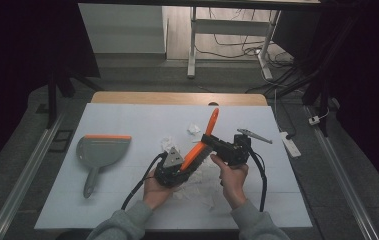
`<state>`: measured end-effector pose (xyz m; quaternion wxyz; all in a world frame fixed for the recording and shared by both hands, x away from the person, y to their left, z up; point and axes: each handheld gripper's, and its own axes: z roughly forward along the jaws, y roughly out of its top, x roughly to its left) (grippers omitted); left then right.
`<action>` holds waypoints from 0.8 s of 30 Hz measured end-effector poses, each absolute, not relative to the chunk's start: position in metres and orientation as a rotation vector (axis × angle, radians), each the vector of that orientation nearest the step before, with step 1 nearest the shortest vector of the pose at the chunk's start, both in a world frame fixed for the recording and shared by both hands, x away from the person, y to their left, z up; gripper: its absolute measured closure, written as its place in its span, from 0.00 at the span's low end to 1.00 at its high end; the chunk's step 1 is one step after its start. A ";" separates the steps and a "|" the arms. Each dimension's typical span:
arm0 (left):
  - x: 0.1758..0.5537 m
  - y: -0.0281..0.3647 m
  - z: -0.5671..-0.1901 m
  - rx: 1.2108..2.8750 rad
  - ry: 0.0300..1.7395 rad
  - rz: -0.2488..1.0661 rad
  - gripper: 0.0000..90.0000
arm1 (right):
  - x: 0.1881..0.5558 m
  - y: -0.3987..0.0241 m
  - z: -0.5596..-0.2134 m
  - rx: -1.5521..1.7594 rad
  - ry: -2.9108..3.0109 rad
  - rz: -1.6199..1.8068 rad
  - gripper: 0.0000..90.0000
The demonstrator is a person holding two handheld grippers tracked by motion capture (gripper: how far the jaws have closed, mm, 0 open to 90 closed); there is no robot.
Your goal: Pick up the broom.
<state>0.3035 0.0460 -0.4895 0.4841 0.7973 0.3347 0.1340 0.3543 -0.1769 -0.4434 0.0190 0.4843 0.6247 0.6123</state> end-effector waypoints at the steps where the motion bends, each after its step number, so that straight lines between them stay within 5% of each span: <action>1: 0.303 0.046 -0.489 1.942 0.815 0.326 0.86 | 0.354 -0.177 -0.444 1.505 1.938 1.901 0.79; 11: 0.306 0.059 -0.484 1.965 0.811 0.333 0.89 | 0.353 -0.174 -0.439 1.427 1.982 1.889 0.76; 19: 0.311 0.084 -0.472 2.015 0.814 0.341 0.89 | 0.347 -0.180 -0.420 1.151 2.136 1.713 0.52; 24: 0.312 0.097 -0.465 2.091 0.785 0.330 0.89 | 0.343 -0.185 -0.411 0.977 2.255 1.550 0.45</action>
